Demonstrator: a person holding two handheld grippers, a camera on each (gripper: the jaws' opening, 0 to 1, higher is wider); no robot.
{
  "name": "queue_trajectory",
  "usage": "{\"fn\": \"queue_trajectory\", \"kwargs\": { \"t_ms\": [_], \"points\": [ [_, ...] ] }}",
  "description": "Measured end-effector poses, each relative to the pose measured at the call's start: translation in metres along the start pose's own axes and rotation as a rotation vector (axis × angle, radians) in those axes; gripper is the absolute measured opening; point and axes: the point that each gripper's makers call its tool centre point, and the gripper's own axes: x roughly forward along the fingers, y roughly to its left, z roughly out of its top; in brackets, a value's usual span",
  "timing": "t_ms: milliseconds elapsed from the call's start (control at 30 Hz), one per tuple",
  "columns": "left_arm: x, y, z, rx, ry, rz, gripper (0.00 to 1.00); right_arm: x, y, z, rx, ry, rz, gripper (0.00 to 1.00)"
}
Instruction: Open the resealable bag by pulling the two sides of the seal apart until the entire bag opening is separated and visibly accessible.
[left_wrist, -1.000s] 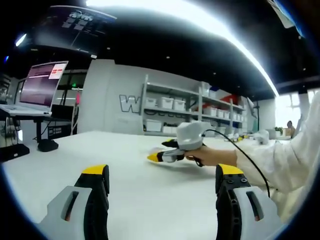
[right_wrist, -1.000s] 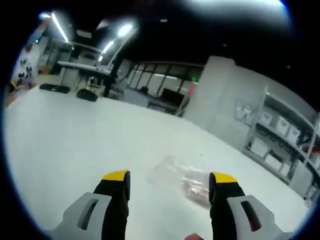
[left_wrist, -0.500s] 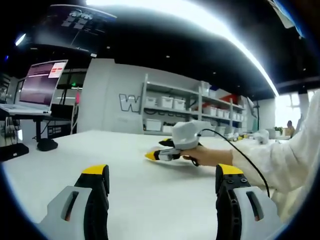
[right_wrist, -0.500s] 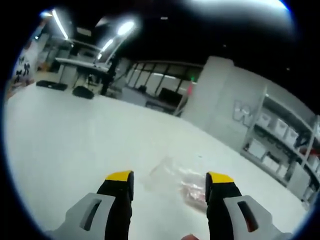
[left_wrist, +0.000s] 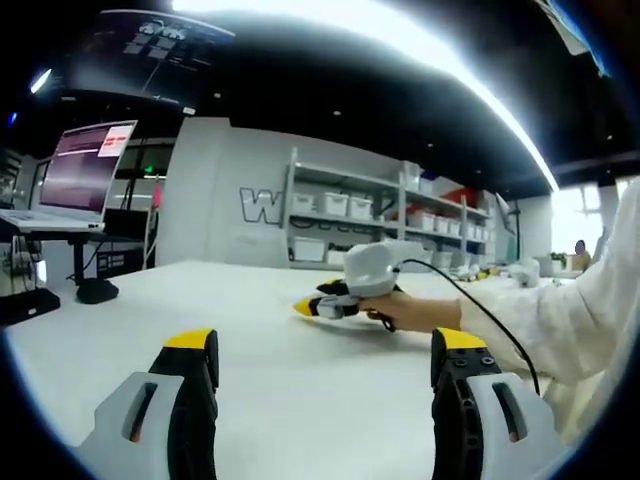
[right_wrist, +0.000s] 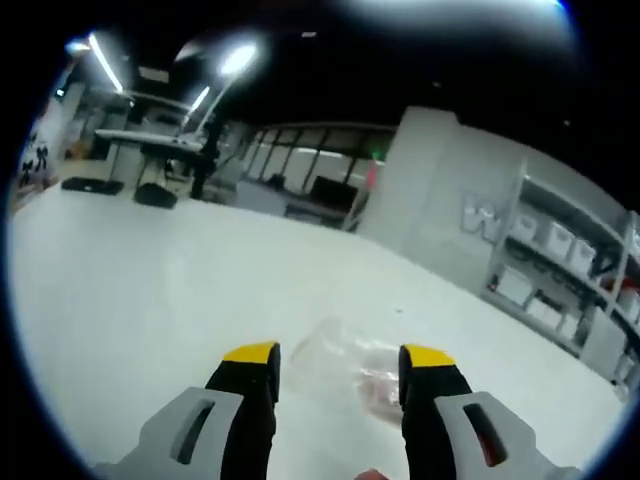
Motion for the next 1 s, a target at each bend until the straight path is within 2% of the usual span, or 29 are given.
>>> {"fn": "queue_trajectory", "kwargs": {
  "t_ms": [300, 433, 600, 700, 767, 1000],
  "points": [
    [0.001, 0.002, -0.001, 0.000, 0.001, 0.004, 0.86, 0.006, 0.003, -0.002, -0.024, 0.011, 0.006, 0.46],
    [0.001, 0.002, -0.002, 0.000, 0.001, 0.008, 0.86, 0.009, 0.000, -0.006, 0.020, 0.028, 0.002, 0.46],
    [0.002, 0.002, -0.003, 0.000, 0.004, 0.008, 0.86, 0.011, -0.002, -0.011, 0.017, 0.041, -0.001, 0.45],
    [0.002, 0.001, -0.003, -0.001, 0.004, 0.008, 0.86, 0.011, -0.003, -0.013, 0.029, 0.040, -0.008, 0.40],
    [0.002, 0.001, -0.003, 0.000, 0.005, 0.008, 0.86, 0.011, -0.002, -0.011, 0.053, 0.024, 0.001, 0.31],
    [0.003, 0.000, -0.005, -0.008, 0.007, 0.002, 0.86, 0.012, -0.001, -0.011, 0.097, 0.019, -0.004, 0.26]
  ]
}}
